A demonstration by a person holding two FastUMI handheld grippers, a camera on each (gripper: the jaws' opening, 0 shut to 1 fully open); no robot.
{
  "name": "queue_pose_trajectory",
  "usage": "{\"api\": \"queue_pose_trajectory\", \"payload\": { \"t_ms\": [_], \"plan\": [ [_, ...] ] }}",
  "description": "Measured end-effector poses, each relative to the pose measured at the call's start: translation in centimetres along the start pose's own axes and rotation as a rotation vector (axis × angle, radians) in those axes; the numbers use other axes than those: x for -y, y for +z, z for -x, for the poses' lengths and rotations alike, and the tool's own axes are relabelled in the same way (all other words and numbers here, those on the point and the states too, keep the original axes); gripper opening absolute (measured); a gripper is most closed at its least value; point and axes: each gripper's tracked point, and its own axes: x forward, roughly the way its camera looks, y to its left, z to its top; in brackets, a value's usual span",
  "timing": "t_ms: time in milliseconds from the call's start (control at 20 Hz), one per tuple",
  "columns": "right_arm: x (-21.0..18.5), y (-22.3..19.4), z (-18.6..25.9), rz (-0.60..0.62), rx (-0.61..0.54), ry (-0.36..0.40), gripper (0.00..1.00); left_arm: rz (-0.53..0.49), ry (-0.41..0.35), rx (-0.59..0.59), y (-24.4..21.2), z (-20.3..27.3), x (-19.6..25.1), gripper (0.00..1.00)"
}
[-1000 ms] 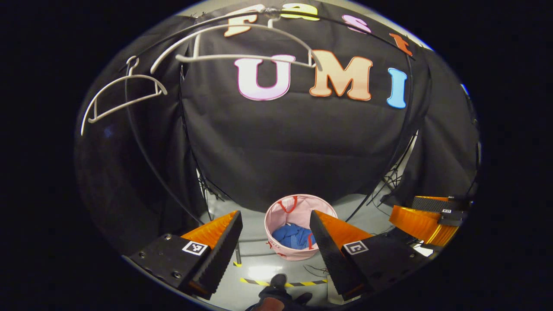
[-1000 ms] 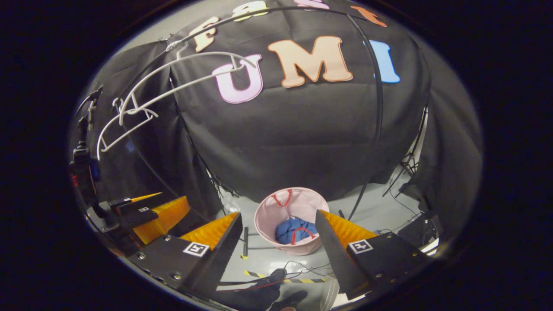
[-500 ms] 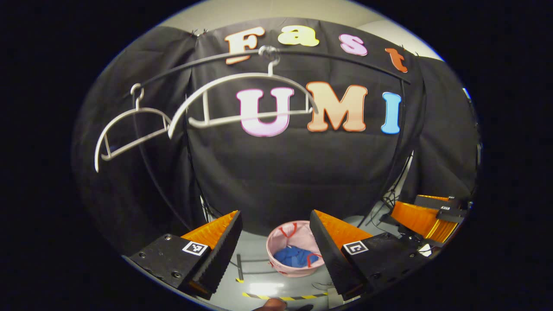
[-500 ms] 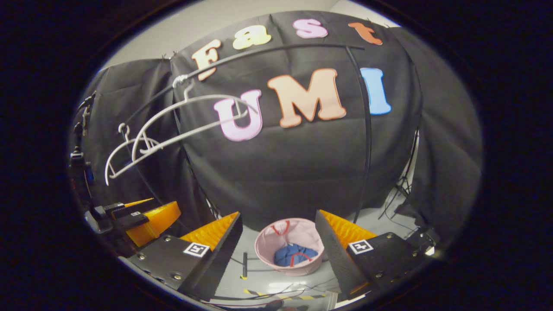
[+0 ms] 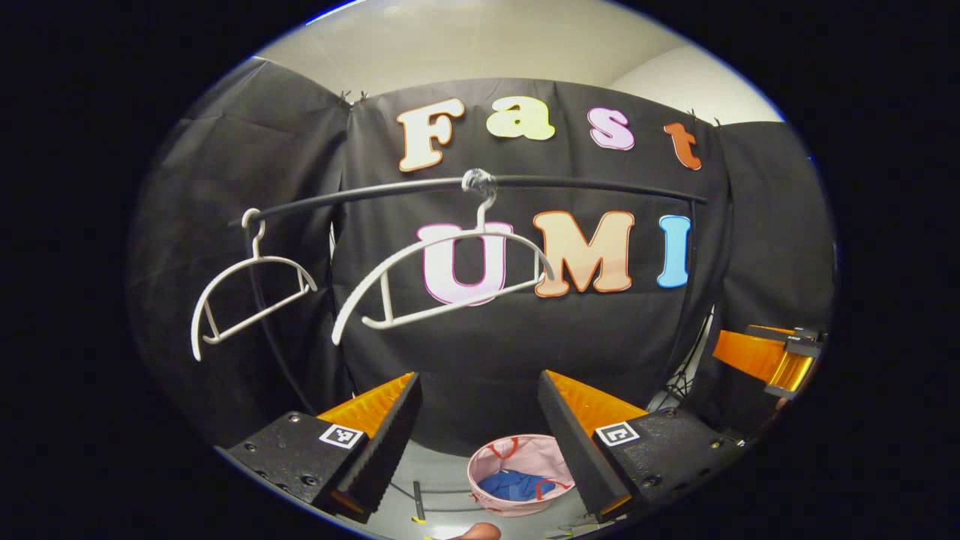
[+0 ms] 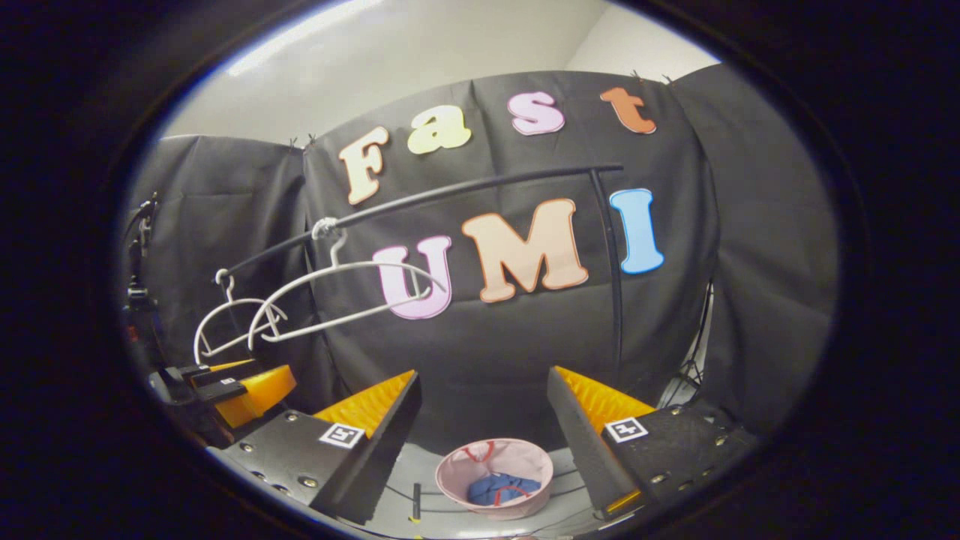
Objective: Grasp the clothes on the hanger with both hands and then place them into the laundry hamper below.
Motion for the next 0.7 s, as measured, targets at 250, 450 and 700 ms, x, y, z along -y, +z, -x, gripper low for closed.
{"api": "queue_pose_trajectory", "payload": {
  "t_ms": [250,450,700],
  "plan": [
    [-0.7,1.1,2.0,0.002,0.058,0.016,1.0,-0.07,0.008,0.134,4.2,1.9,-0.7,0.96],
    [0.2,0.2,4.0,0.064,0.088,-0.007,1.0,-0.092,-0.008,0.175,5.2,3.4,-0.3,0.96],
    [1.0,-1.2,6.1,0.083,0.067,-0.03,1.0,-0.071,-0.063,0.151,3.1,4.9,0.9,1.0]
  ]
}}
